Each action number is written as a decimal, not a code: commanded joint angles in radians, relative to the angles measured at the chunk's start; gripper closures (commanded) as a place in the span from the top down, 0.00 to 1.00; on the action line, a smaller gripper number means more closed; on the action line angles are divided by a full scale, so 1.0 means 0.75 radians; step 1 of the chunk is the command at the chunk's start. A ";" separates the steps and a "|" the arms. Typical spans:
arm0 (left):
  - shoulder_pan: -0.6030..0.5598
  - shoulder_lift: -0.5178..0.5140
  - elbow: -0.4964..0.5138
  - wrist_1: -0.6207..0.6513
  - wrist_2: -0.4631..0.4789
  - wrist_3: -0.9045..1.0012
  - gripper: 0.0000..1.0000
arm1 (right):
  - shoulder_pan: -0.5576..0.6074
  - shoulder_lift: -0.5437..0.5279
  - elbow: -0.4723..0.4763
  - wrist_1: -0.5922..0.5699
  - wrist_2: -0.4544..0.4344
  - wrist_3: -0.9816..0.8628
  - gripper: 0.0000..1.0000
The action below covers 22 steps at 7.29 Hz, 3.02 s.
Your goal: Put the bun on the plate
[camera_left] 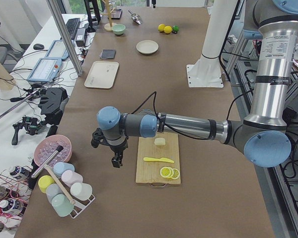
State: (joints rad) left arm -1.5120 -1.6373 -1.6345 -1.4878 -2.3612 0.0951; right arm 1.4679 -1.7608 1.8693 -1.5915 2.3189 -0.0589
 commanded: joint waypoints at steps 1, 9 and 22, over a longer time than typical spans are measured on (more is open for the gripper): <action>-0.001 -0.001 -0.107 -0.010 0.001 -0.008 0.98 | 0.008 -0.011 0.105 0.003 -0.001 0.011 1.00; 0.003 0.074 -0.052 -0.533 -0.075 -0.016 0.98 | 0.036 -0.017 0.056 0.313 0.146 0.272 1.00; 0.079 0.070 -0.064 -0.542 -0.079 -0.092 0.98 | -1.018 0.180 -0.314 1.371 -0.518 1.754 0.00</action>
State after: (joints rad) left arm -1.4532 -1.5846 -1.6826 -1.8944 -2.4206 0.0261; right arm 0.7235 -1.6279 1.6284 -0.5634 1.9513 1.2414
